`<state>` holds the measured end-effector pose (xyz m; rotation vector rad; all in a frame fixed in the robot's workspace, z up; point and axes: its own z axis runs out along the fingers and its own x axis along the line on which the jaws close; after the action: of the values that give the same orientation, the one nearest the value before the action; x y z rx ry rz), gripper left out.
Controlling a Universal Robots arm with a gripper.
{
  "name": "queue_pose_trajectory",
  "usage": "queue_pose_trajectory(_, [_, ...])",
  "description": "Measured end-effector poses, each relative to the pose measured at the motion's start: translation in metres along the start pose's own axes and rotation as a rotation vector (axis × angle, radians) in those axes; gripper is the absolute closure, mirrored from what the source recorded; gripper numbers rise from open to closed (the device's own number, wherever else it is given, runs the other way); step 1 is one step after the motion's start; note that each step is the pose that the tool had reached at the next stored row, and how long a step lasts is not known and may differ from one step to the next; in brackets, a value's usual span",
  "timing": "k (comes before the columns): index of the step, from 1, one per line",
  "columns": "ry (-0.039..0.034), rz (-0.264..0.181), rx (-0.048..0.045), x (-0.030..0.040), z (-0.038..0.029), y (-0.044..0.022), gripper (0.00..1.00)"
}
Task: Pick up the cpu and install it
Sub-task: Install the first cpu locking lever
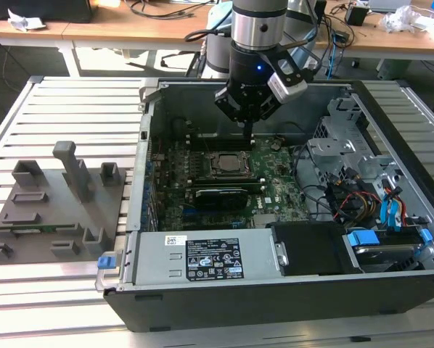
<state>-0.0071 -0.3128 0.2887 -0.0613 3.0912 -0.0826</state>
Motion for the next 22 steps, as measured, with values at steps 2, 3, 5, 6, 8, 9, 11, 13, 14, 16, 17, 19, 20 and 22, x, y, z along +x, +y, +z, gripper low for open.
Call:
queue_pose_trajectory(2, [-0.001, -0.019, -0.001, 0.0, 0.0, 0.0, 0.89])
queue_pose_trajectory(3, [-0.0016, -0.029, -0.0013, 0.0, 0.0, 0.0, 0.89])
queue_pose_trajectory(5, [-0.0023, -0.042, -0.002, 0.0, 0.0, 0.0, 0.89])
queue_pose_trajectory(6, [-0.0028, -0.052, -0.0025, 0.0, 0.0, 0.0, 0.89])
queue_pose_trajectory(8, [-0.0039, -0.07, -0.0034, 0.0, 0.0, 0.0, 0.89])
queue_pose_trajectory(9, [-0.0042, -0.077, -0.0037, 0.0, 0.0, 0.0, 0.89])
queue_pose_trajectory(11, [-0.0048, -0.089, -0.0042, 0.0, 0.0, 0.0, 0.89])
queue_pose_trajectory(13, [-0.0055, -0.102, -0.0049, 0.0, 0.0, 0.0, 0.89])
queue_pose_trajectory(14, [-0.0058, -0.107, -0.0051, 0.0, 0.0, 0.0, 0.89])
queue_pose_trajectory(16, [-0.0064, -0.118, -0.0057, 0.0, 0.0, 0.0, 0.89])
queue_pose_trajectory(17, [-0.0069, -0.128, -0.0061, 0.0, 0.0, 0.0, 0.89])
queue_pose_trajectory(19, [-0.0076, -0.141, -0.0067, 0.0, 0.0, 0.0, 0.89])
queue_pose_trajectory(20, [-0.0079, -0.146, -0.007, 0.0, 0.0, 0.0, 0.89])
queue_pose_trajectory(22, [-0.0086, -0.157, -0.0075, 0.0, 0.0, 0.0, 0.89])
